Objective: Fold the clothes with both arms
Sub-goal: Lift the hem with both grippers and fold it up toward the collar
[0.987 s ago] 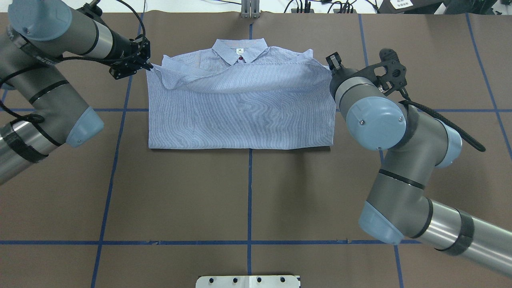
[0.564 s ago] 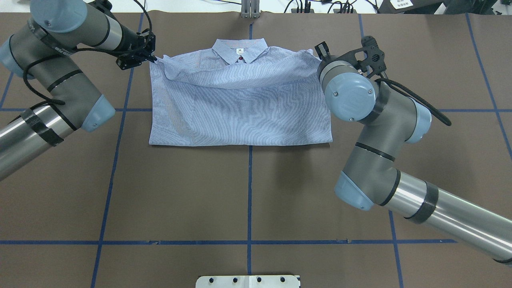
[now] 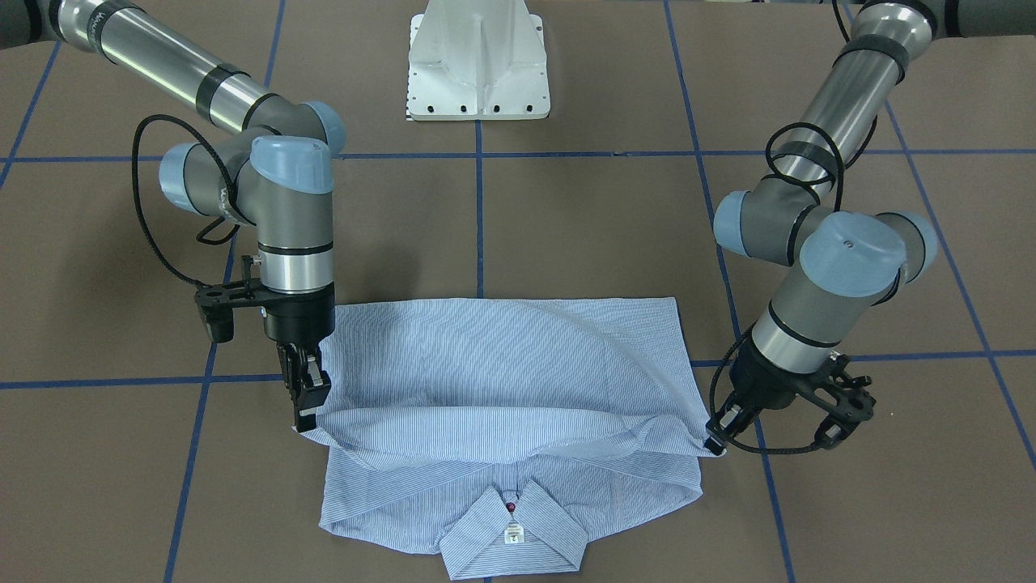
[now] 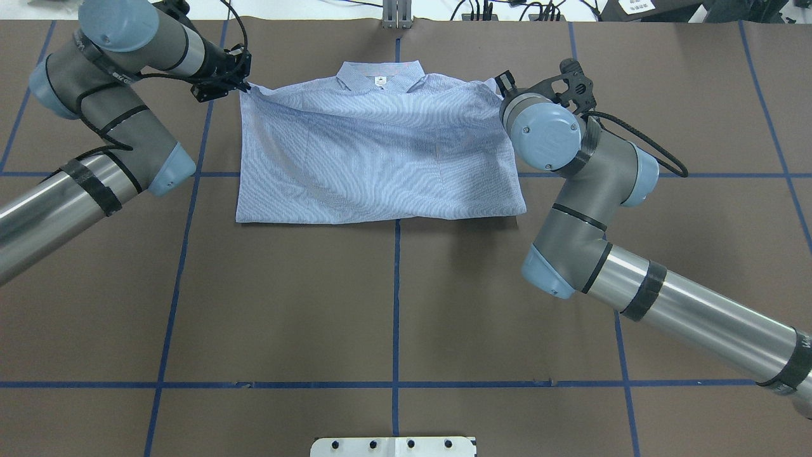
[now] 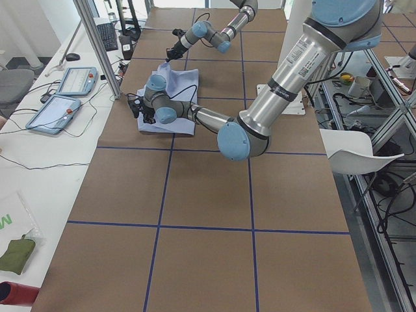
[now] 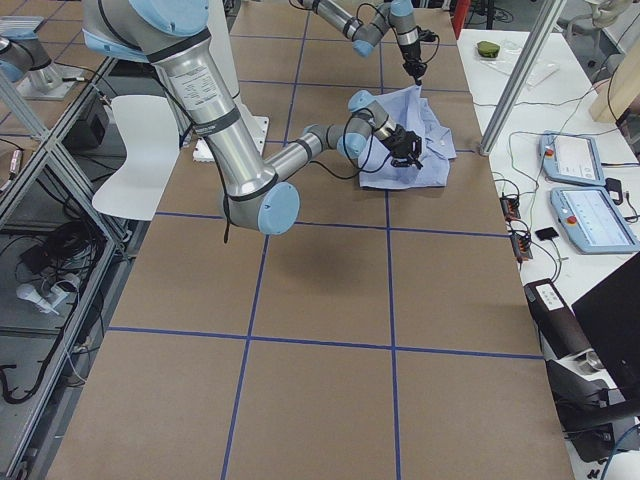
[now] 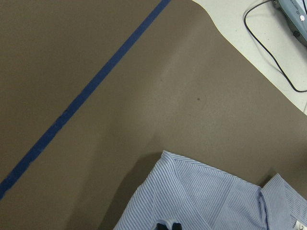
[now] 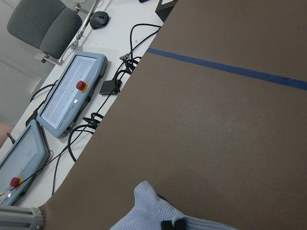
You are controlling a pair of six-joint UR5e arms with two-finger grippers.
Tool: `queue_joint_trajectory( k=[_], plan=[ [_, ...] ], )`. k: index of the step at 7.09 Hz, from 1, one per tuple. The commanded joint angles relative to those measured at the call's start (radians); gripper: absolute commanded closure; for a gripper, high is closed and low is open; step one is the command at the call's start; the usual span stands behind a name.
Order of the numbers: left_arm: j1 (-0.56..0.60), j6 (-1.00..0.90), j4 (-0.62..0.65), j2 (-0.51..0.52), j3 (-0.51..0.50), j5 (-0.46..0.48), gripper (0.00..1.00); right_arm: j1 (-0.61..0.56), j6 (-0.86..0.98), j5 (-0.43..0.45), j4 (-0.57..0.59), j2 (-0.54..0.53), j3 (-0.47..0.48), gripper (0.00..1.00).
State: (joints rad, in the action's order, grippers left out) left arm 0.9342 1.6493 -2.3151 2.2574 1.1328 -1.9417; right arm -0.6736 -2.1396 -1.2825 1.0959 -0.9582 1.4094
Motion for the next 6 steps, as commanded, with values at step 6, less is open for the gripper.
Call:
queue_joint_trajectory(
  k=[6],
  plan=[
    [-0.003, -0.025, -0.142, 0.025, -0.14, 0.003, 0.69, -0.061, 0.004, -0.089, -0.105, 0.103, -0.229, 1.0]
  ],
)
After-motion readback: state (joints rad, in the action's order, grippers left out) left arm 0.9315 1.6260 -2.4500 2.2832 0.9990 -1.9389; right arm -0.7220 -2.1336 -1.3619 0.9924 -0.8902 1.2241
